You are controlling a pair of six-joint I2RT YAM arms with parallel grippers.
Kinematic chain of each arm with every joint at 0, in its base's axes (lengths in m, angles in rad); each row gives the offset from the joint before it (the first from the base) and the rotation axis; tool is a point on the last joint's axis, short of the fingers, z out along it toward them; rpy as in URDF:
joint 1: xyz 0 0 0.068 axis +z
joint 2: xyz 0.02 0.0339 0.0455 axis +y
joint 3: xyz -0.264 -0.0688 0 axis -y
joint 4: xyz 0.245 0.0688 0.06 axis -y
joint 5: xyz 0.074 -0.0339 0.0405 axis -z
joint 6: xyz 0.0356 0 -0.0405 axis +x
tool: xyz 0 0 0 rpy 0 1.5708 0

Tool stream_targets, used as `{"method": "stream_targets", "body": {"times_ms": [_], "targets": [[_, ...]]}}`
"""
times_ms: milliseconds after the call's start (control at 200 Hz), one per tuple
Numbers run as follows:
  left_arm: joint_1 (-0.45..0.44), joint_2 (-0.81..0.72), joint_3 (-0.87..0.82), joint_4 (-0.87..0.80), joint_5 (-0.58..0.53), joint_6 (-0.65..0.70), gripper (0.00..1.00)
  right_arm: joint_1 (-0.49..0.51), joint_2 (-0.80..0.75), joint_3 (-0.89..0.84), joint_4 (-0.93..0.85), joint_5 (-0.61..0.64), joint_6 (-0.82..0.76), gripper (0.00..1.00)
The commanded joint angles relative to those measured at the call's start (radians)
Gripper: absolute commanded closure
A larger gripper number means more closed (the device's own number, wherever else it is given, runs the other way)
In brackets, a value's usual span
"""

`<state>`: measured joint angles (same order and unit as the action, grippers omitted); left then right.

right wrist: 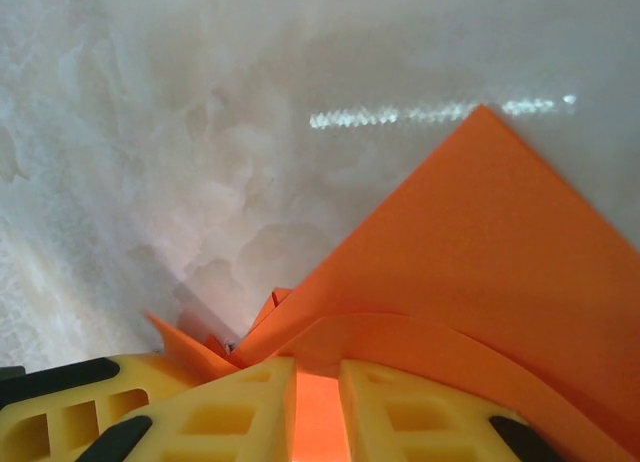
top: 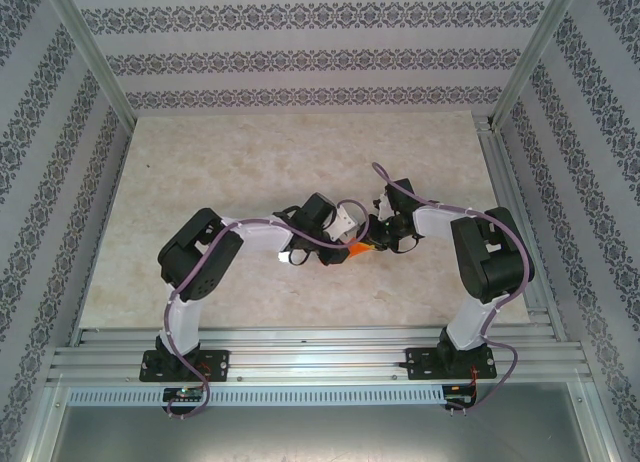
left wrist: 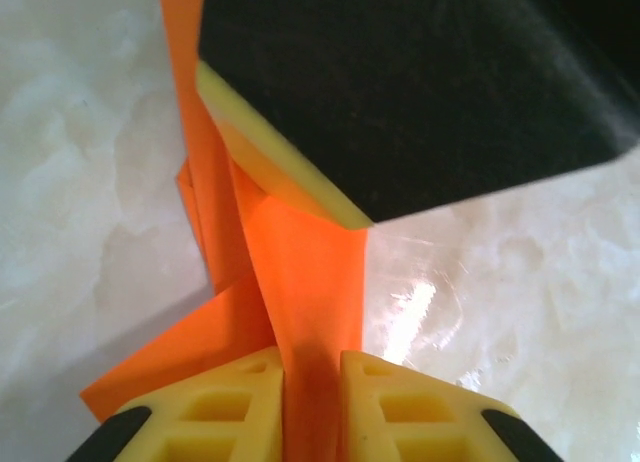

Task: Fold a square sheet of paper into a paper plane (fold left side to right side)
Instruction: Fold the wing for the fifth time at the center of the table.

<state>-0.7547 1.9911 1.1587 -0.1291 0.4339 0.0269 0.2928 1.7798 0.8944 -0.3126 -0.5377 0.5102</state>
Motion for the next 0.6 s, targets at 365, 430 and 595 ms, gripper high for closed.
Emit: {"method": "stream_targets", "body": {"times_ms": [365,430,595], "targets": [[0.132,-0.203,-0.163,0.065,0.308,-0.236,0.8,0.015,0.045,-0.022,-0.029,0.046,-0.059,0.79],[0.133,-0.194,-0.168,0.059,0.305,-0.253,0.8,0.016,0.048,-0.02,-0.032,0.048,-0.059,0.79],[0.133,-0.139,-0.107,-0.011,0.279,-0.278,0.73,0.02,0.052,-0.015,-0.038,0.051,-0.067,0.79]]}}
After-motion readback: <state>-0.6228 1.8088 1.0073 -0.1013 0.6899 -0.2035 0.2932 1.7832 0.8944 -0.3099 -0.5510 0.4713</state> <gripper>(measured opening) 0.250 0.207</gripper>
